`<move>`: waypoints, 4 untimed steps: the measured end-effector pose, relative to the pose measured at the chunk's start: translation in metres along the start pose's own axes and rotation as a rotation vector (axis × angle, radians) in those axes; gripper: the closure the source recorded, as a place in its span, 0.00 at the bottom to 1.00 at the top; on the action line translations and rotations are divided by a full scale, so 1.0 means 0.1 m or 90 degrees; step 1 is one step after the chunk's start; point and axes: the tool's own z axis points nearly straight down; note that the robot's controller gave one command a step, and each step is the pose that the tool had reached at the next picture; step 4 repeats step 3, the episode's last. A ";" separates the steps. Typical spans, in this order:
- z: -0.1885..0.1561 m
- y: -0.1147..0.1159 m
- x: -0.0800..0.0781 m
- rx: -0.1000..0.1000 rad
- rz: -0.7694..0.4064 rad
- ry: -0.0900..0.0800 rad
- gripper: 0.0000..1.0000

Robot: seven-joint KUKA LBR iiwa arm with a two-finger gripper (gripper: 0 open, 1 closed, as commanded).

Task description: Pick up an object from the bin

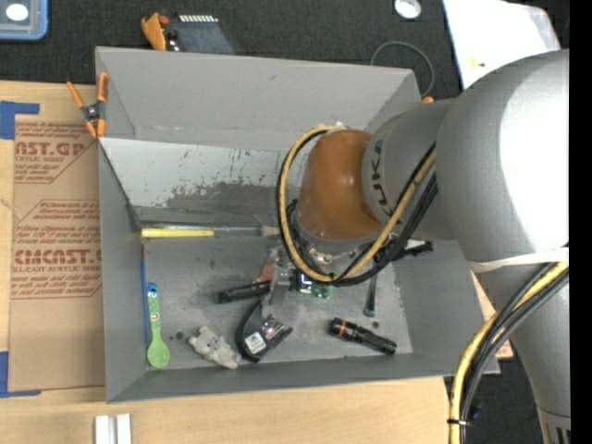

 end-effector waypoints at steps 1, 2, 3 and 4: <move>-0.06 0.02 0.11 0.002 -0.013 0.006 1.00; -0.51 0.04 0.07 0.000 -0.047 -0.003 1.00; -0.29 0.13 -0.07 0.000 -0.017 -0.003 1.00; -0.29 0.13 -0.07 0.000 -0.017 -0.003 1.00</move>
Offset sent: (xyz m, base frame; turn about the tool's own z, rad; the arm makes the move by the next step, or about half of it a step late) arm -0.0098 -0.0002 -0.0041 -0.2211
